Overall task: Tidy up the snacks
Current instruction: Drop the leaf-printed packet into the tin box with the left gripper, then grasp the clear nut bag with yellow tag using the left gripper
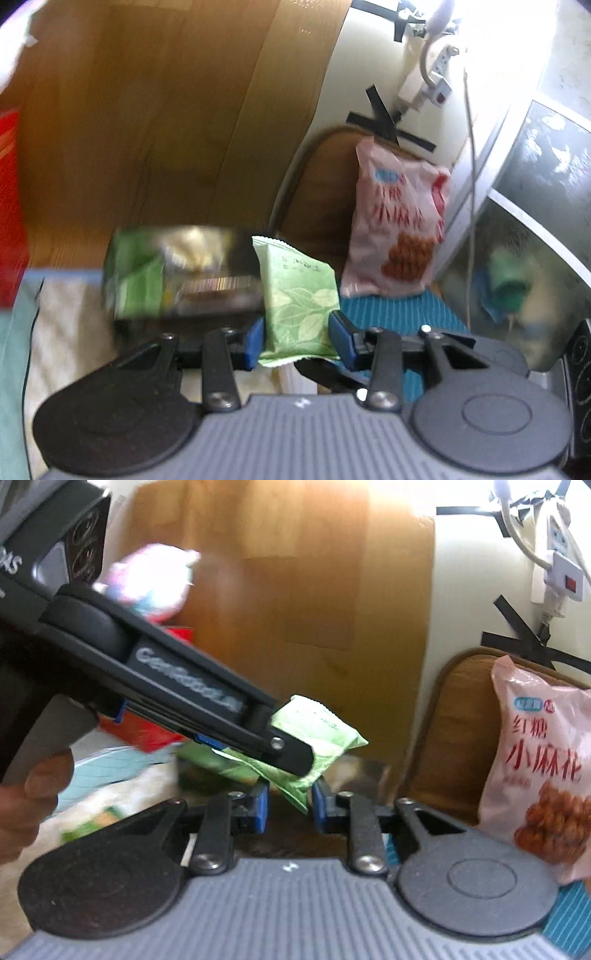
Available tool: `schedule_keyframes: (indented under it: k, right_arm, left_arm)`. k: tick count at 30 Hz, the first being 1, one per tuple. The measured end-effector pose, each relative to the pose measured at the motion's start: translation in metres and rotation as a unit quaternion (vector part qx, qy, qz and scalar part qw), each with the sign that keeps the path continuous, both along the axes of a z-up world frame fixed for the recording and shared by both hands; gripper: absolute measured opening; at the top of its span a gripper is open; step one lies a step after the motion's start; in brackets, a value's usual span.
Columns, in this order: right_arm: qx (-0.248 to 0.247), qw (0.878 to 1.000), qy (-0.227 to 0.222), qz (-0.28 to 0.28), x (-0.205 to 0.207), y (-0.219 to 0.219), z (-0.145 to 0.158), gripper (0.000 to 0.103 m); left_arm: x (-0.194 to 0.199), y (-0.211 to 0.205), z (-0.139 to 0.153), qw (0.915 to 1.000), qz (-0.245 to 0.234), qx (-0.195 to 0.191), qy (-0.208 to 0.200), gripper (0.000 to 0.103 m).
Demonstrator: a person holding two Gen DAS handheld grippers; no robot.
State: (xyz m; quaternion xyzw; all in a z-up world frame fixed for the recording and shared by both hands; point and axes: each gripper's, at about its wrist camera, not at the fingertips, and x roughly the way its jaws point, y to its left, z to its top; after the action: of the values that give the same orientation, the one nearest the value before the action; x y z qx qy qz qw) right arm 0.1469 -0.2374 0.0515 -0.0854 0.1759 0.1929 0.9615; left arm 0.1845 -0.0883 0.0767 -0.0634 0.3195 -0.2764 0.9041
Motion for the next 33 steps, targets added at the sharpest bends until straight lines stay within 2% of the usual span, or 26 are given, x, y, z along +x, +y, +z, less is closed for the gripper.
schedule_keyframes:
  k: [1,2,3,4,6,9,11,15,16,18,19,20,21,24,26,29,31,33]
  right_arm:
    - [-0.009,1.000,-0.003,-0.010,0.010,-0.002,-0.002,0.040]
    - [-0.018,1.000,-0.003,-0.023,0.019,-0.005,-0.005,0.041]
    - [-0.022,0.999,0.002,-0.037,0.023,-0.011,-0.006,0.041]
    - [-0.015,0.999,0.009,-0.044,0.023,-0.018,-0.005,0.041]
    - [0.026,0.998,0.024,-0.045,0.010,-0.043,-0.006,0.041]
    - [0.084,0.992,0.078,-0.059,-0.009,-0.077,-0.018,0.041]
    - [0.109,0.986,0.109,-0.060,-0.021,-0.091,-0.031,0.041]
    - [0.101,0.982,0.152,-0.057,-0.037,-0.087,-0.053,0.056]
    - [0.102,0.979,0.166,-0.057,-0.036,-0.086,-0.058,0.056]
    - [0.142,0.968,0.205,-0.040,-0.032,-0.089,-0.069,0.054]
    - [0.165,0.961,0.217,-0.040,-0.033,-0.089,-0.070,0.050]
    - [0.168,0.959,0.227,-0.029,-0.034,-0.086,-0.068,0.044]
    - [0.171,0.957,0.236,-0.013,-0.041,-0.082,-0.064,0.035]
    - [0.215,0.941,0.252,0.072,-0.072,-0.070,-0.055,0.034]
    - [0.187,0.947,0.239,0.106,-0.092,-0.057,-0.049,0.034]
    - [0.157,0.961,0.206,0.094,-0.102,-0.051,-0.044,0.036]
    - [0.157,0.962,0.207,0.081,-0.096,-0.051,-0.046,0.048]
    - [0.164,0.959,0.216,0.082,-0.088,-0.051,-0.047,0.048]
  left_arm:
    - [0.015,-0.008,0.001,1.0000,0.001,0.004,-0.004,0.039]
    - [0.030,-0.016,0.001,1.0000,0.001,0.007,-0.004,0.043]
    - [0.042,-0.021,-0.002,1.0000,-0.001,0.008,-0.001,0.054]
    - [0.055,-0.029,-0.005,0.9999,0.005,0.015,0.003,0.059]
    - [0.067,-0.037,-0.012,0.9990,0.026,0.036,0.009,0.057]
    - [0.051,-0.021,-0.009,0.9999,0.015,0.003,0.003,0.057]
    - [0.032,-0.009,-0.008,0.9999,0.010,-0.004,-0.011,0.057]
    - [0.002,0.003,-0.024,0.9995,-0.024,-0.011,0.019,0.057]
    - [-0.003,0.002,-0.031,0.9988,-0.033,-0.012,0.035,0.057]
    - [-0.010,0.001,-0.047,0.9959,-0.045,-0.020,0.076,0.057]
    - [-0.010,0.000,-0.054,0.9944,-0.048,-0.025,0.091,0.057]
    - [-0.012,0.000,-0.062,0.9929,-0.048,-0.028,0.105,0.057]
    - [-0.014,0.000,-0.069,0.9917,-0.043,-0.028,0.118,0.057]
    - [-0.023,0.014,-0.079,0.9905,-0.025,-0.036,0.130,0.057]
    - [-0.030,0.030,-0.079,0.9905,-0.011,-0.046,0.129,0.058]
    - [-0.036,0.054,-0.079,0.9884,0.008,-0.064,0.138,0.057]
    - [-0.041,0.066,-0.078,0.9878,0.021,-0.069,0.138,0.057]
    - [-0.046,0.076,-0.076,0.9873,0.032,-0.073,0.137,0.057]
